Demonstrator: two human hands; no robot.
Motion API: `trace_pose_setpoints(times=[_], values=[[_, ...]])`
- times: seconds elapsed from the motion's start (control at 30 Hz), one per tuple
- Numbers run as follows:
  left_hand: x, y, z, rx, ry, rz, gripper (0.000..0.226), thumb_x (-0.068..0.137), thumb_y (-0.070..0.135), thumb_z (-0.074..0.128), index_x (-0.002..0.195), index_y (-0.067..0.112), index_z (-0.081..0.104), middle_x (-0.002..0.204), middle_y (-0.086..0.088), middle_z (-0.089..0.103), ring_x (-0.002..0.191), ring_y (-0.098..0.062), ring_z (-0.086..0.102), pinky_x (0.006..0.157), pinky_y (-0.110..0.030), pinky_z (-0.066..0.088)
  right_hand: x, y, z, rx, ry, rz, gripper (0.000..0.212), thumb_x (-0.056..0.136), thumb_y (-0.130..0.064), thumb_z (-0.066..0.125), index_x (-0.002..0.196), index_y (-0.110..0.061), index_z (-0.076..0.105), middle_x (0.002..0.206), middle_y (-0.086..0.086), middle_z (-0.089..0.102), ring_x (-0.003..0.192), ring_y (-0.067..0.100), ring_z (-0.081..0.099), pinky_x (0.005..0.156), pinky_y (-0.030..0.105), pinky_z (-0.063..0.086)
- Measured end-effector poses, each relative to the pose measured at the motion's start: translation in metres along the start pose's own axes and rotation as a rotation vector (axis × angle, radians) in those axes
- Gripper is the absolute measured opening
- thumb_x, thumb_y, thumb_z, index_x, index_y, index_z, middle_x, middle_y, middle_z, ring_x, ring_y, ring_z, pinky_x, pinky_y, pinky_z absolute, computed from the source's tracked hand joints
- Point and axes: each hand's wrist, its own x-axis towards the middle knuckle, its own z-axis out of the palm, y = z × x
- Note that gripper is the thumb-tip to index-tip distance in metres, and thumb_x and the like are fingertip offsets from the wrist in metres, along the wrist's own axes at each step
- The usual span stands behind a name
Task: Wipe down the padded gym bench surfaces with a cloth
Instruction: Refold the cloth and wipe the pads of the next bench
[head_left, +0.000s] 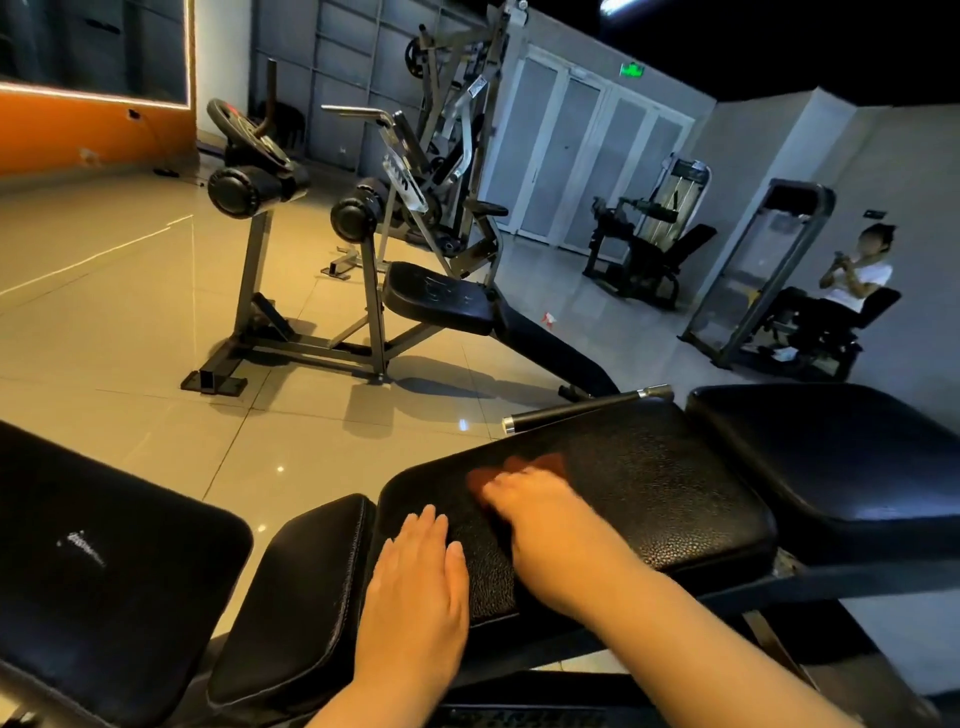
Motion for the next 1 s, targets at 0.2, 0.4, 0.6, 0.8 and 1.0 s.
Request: trace_pose_setpoints(times=[0.2, 0.4, 0.6, 0.8, 1.0], values=[[0.023, 0.024, 0.007, -0.027, -0.100, 0.220, 0.051, 0.106, 0.042, 0.021, 0.155, 0.033, 0.020, 0.159, 0.024, 0.012, 0.144, 0.011, -0.001, 0.112, -0.009, -0.011, -0.009, 0.074, -0.035, 0.095, 0.067, 0.194, 0.046, 0.102, -0.016, 0.046, 0.147, -0.026, 0.044, 0.154, 0.000, 0.040, 0.143, 0.023, 0.036, 0.119, 0.041, 0.031], [0.027, 0.015, 0.012, -0.075, -0.083, 0.202, 0.049, 0.105, 0.041, 0.024, 0.154, 0.035, 0.024, 0.158, 0.028, 0.016, 0.144, 0.013, 0.003, 0.119, -0.014, 0.000, 0.049, 0.085, -0.032, 0.030, 0.122, 0.180, 0.044, 0.099, -0.016, 0.047, 0.144, -0.017, 0.045, 0.150, 0.005, 0.045, 0.141, 0.029, 0.034, 0.122, 0.043, 0.024], [0.020, 0.016, 0.011, -0.092, -0.019, 0.150, 0.047, 0.105, 0.040, 0.029, 0.151, 0.034, 0.034, 0.152, 0.028, 0.025, 0.138, 0.015, 0.011, 0.109, -0.004, 0.000, 0.013, 0.044, -0.011, 0.010, 0.146, -0.019, 0.046, 0.099, -0.015, 0.046, 0.144, -0.016, 0.044, 0.148, 0.001, 0.044, 0.139, 0.023, 0.034, 0.121, 0.037, 0.023], [0.017, 0.017, 0.012, -0.100, 0.010, 0.134, 0.046, 0.105, 0.038, 0.030, 0.150, 0.032, 0.037, 0.154, 0.024, 0.028, 0.133, 0.017, 0.010, 0.109, -0.004, 0.000, 0.053, 0.045, -0.014, 0.083, 0.045, 0.104, 0.039, 0.095, -0.014, 0.054, 0.133, -0.020, 0.051, 0.134, 0.003, 0.052, 0.129, 0.025, 0.046, 0.110, 0.042, 0.041], [0.013, 0.016, 0.013, -0.141, 0.103, 0.115, 0.069, 0.091, 0.053, 0.012, 0.139, 0.027, 0.053, 0.142, 0.018, 0.048, 0.130, 0.013, 0.029, 0.111, -0.010, 0.016, 0.019, 0.015, 0.010, 0.000, 0.031, -0.107, 0.055, 0.100, -0.018, 0.049, 0.153, -0.016, 0.034, 0.157, 0.001, 0.035, 0.146, 0.022, 0.026, 0.123, 0.034, 0.016]])
